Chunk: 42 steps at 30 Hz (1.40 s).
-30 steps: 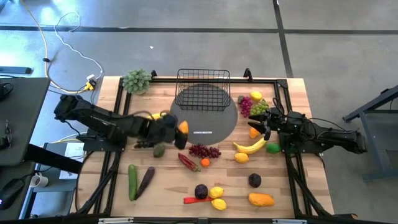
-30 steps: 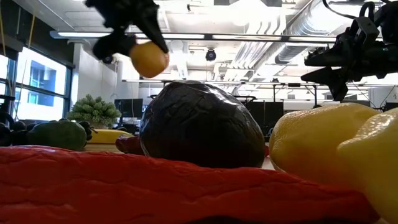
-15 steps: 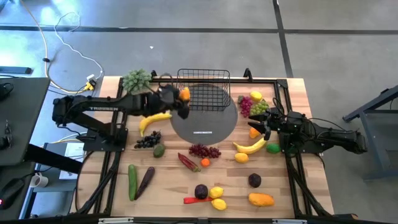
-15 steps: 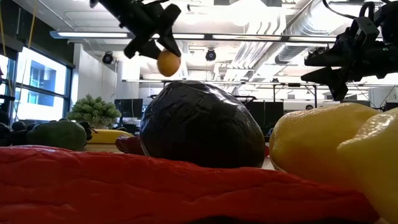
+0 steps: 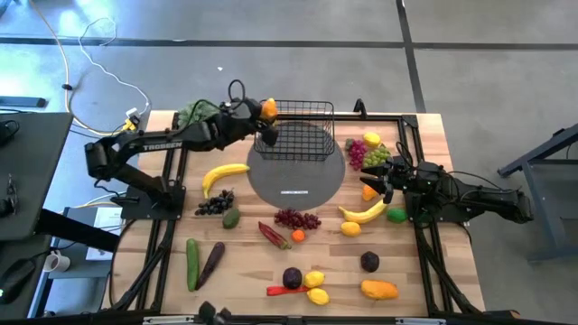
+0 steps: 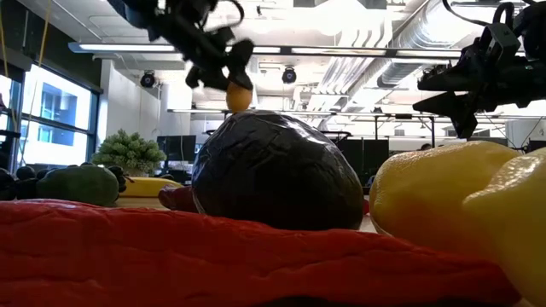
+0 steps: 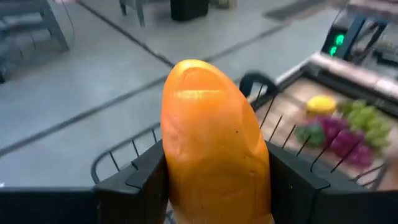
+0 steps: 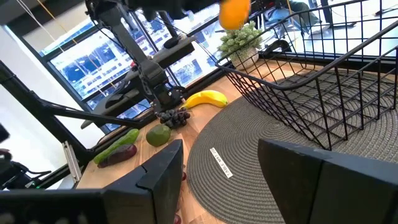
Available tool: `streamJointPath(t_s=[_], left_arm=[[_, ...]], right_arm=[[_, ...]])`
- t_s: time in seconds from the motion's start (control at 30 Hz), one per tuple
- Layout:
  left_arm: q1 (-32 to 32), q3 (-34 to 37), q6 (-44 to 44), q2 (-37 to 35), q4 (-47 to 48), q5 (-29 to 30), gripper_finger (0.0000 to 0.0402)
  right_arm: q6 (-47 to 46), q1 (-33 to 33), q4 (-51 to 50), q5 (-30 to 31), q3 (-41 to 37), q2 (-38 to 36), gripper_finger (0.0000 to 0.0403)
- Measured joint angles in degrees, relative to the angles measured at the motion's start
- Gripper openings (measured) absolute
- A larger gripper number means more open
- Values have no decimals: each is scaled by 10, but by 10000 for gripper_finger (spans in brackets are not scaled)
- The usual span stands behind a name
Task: Build produce basket
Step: Put the bottom left yellow mango into the black wire basket, then put the bottom yellow mango into the black wire basket
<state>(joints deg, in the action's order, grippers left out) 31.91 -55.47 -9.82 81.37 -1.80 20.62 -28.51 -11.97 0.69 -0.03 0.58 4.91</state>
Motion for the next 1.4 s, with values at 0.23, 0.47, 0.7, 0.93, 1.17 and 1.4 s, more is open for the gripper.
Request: streamJointPath(t_s=[0.23, 0.47, 0.7, 0.93, 1.17, 1.4], left_arm=[[30, 0, -13, 57, -15, -35, 197], [41, 0, -21, 97, -17, -35, 197], [46, 0, -30, 122, -23, -40, 200], [46, 0, -35, 126, -7, -42, 222], [52, 0, -51, 126, 15, -51, 254], [52, 0, -52, 126, 18, -50, 288]], right_arm=[[0, 0, 0, 0, 0, 0, 190], [0, 0, 0, 0, 0, 0, 190], [0, 0, 0, 0, 0, 0, 190], [0, 0, 0, 0, 0, 0, 190], [0, 0, 0, 0, 0, 0, 190], [0, 0, 0, 0, 0, 0, 190]])
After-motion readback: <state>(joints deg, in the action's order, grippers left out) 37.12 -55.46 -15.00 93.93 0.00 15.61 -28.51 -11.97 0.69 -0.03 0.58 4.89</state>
